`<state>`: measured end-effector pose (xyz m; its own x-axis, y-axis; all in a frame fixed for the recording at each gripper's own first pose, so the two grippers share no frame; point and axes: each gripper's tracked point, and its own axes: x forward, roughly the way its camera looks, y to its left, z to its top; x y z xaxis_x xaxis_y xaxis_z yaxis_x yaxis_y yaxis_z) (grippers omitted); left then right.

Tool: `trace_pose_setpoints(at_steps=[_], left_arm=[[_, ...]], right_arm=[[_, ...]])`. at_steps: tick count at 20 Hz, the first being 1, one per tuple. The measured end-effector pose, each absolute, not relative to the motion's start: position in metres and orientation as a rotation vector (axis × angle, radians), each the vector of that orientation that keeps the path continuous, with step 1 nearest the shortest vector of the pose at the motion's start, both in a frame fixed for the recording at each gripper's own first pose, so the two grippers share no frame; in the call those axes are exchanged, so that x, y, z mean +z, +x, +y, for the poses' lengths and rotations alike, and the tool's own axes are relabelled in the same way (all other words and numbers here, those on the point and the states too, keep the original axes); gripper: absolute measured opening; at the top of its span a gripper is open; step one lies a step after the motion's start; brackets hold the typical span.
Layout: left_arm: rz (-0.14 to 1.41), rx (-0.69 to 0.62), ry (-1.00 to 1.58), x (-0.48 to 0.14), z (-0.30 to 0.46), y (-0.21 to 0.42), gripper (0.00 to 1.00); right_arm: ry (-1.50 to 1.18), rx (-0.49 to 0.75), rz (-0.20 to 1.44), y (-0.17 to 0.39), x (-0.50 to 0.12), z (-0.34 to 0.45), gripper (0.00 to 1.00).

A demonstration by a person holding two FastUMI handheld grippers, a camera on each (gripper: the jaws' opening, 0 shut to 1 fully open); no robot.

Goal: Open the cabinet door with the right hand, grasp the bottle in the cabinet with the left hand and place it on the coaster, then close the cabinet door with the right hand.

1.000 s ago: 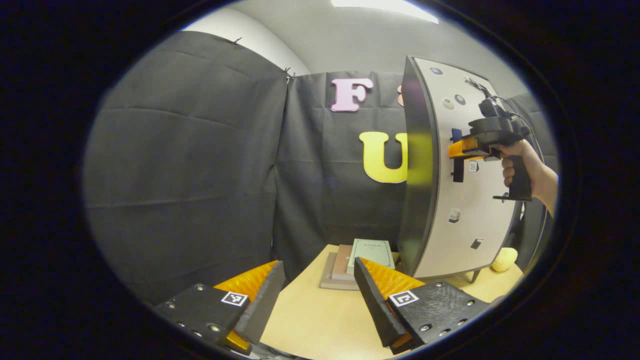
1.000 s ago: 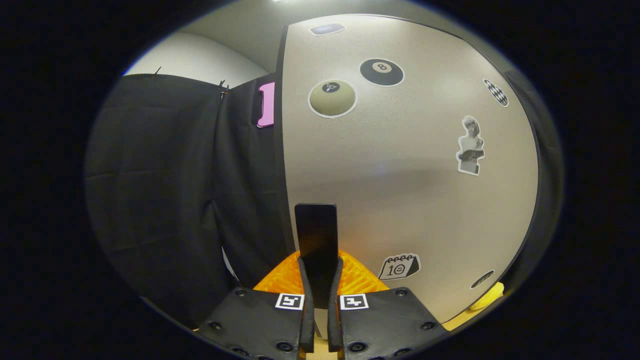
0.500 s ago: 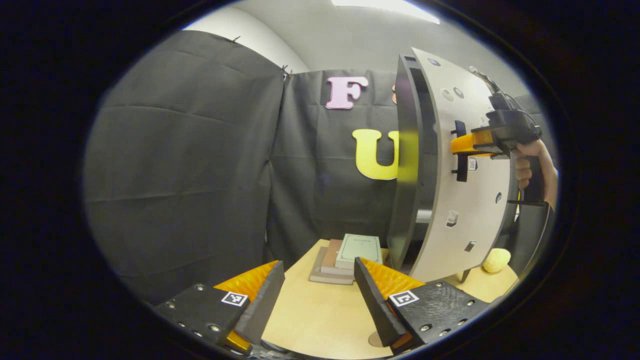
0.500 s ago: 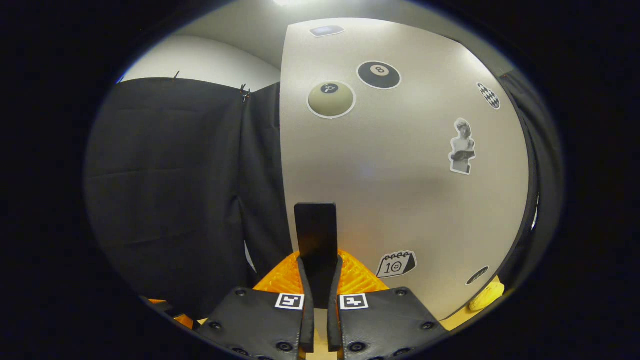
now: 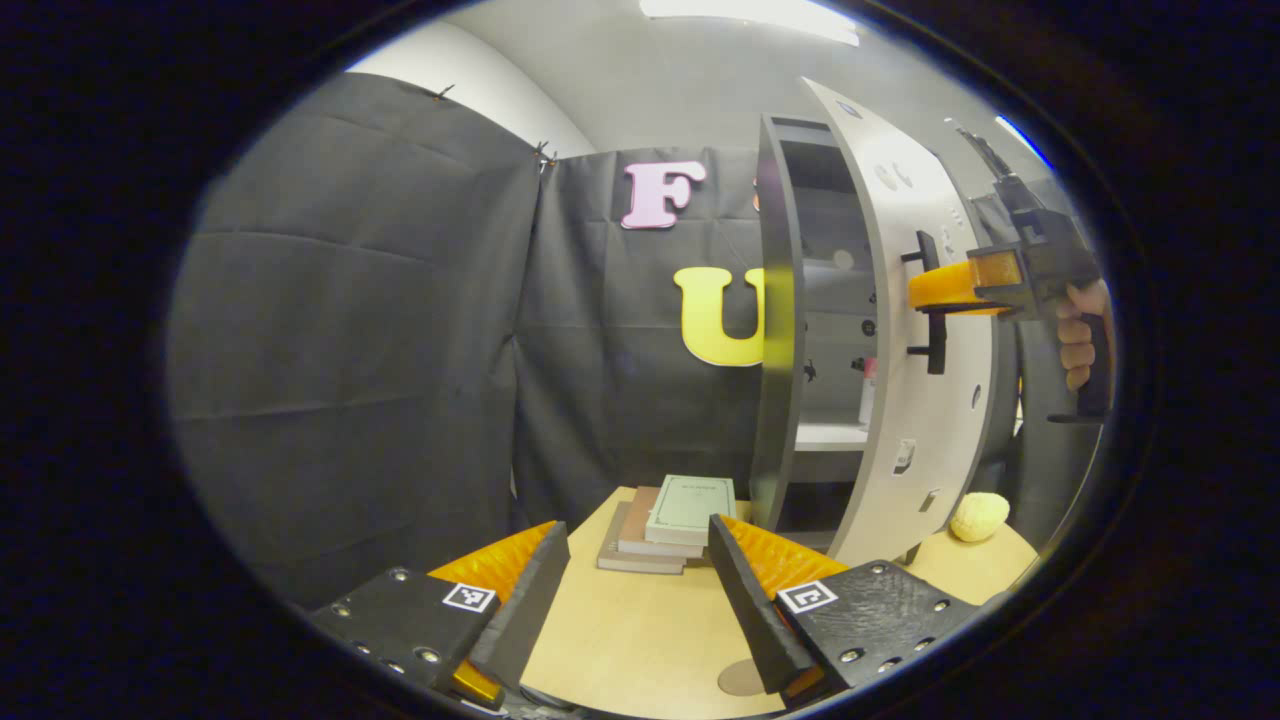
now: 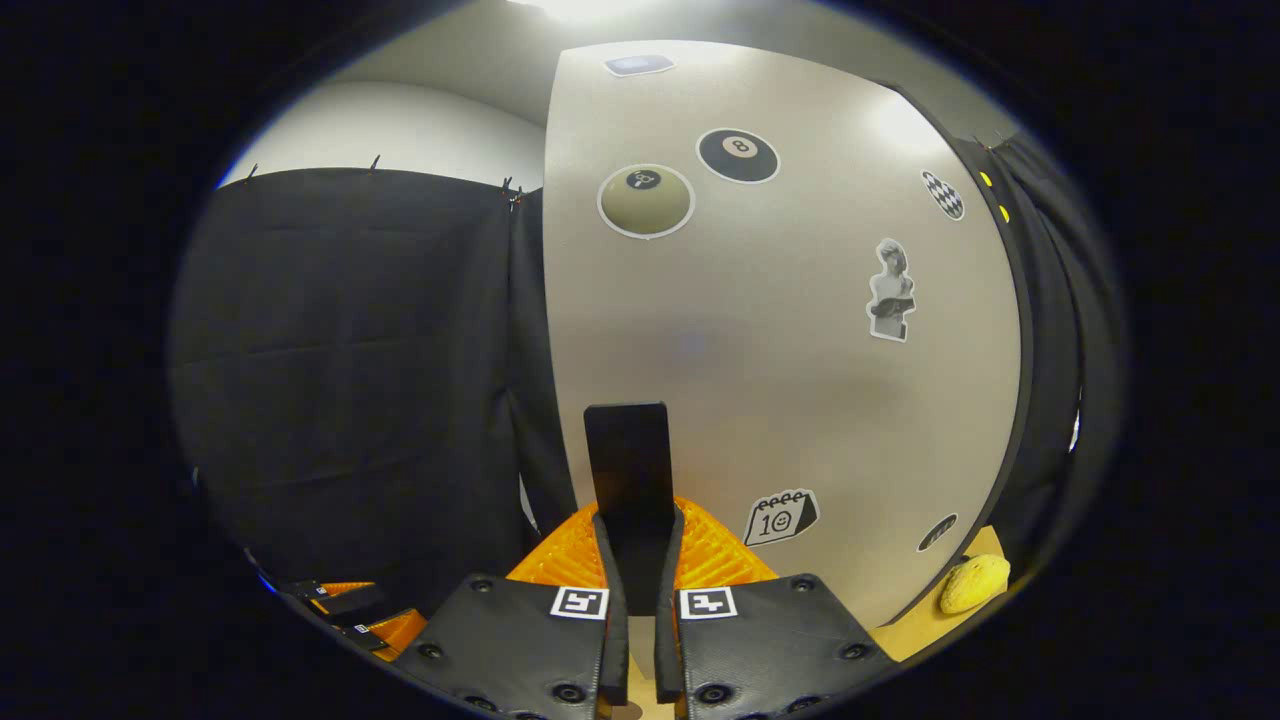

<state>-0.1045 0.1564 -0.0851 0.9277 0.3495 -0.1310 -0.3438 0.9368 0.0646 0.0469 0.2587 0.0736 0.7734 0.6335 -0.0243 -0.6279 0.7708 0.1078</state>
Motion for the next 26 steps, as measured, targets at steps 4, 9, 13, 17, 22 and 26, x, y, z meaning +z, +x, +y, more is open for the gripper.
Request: trace_pose_setpoints(at_steps=[4,9,13,17,22,26], left_arm=[[0.150,0.312,0.070,-0.086,0.152,-0.097,0.86],[0.157,0.295,0.065,-0.085,0.147,-0.095,0.86],[0.153,0.258,0.050,-0.084,0.135,-0.089,0.86],[0.161,0.206,0.072,-0.086,0.126,-0.082,0.87],[0.171,0.098,0.079,-0.091,0.101,-0.071,0.85],[0.173,0.011,0.089,-0.091,0.080,-0.064,0.85]], right_arm=[[0.116,0.709,0.075,0.041,0.073,0.252,0.12],[0.128,0.736,0.069,0.037,0.071,0.244,0.12],[0.120,0.738,0.076,0.036,0.069,0.235,0.12],[0.135,0.694,0.069,0.030,0.068,0.221,0.12],[0.141,0.606,0.052,0.026,0.069,0.202,0.12],[0.142,0.521,0.044,0.018,0.070,0.185,0.08]])
